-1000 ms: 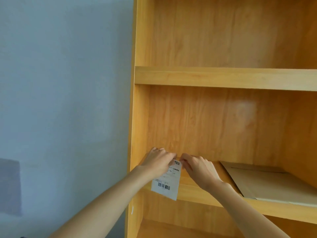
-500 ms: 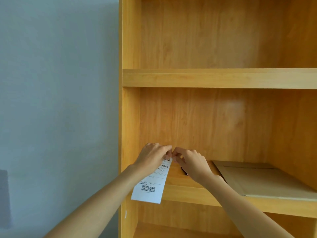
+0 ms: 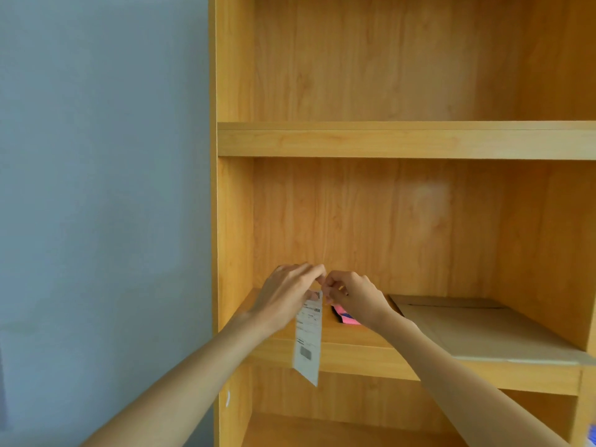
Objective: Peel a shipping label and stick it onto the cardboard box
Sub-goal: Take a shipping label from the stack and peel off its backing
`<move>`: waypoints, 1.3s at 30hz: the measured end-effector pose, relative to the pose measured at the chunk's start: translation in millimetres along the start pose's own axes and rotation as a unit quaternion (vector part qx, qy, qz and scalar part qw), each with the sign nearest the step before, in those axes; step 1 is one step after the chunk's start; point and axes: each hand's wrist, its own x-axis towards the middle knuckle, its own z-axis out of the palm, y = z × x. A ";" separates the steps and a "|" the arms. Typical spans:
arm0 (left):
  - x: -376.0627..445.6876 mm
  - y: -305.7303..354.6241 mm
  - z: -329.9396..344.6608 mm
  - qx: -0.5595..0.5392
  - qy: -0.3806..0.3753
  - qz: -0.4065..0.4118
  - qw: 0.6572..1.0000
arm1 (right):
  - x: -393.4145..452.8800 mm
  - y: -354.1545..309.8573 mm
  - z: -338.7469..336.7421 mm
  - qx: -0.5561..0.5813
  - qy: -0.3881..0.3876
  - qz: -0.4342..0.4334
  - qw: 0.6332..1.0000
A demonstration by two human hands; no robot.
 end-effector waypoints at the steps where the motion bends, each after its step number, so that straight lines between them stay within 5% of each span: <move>1: 0.1 2.3 0.7 -0.001 0.002 0.011 1.000 | 1.9 1.3 0.1 0.002 0.002 0.003 1.000; 12: 7.2 -0.5 7.3 0.043 0.028 -0.044 0.998 | 11.3 8.3 6.4 0.065 0.044 0.028 0.997; 20: 9.2 0.0 16.6 -0.067 -0.060 -0.120 0.989 | 17.2 6.5 8.7 0.142 0.051 0.031 0.988; 28: 20.0 -11.0 17.8 -0.121 -0.017 -0.182 0.976 | 26.0 8.3 11.3 0.119 0.054 0.020 0.991; 39: 20.8 -33.0 19.4 -0.036 -0.021 -0.157 0.987 | 21.7 14.6 15.7 -0.063 0.011 -0.071 0.995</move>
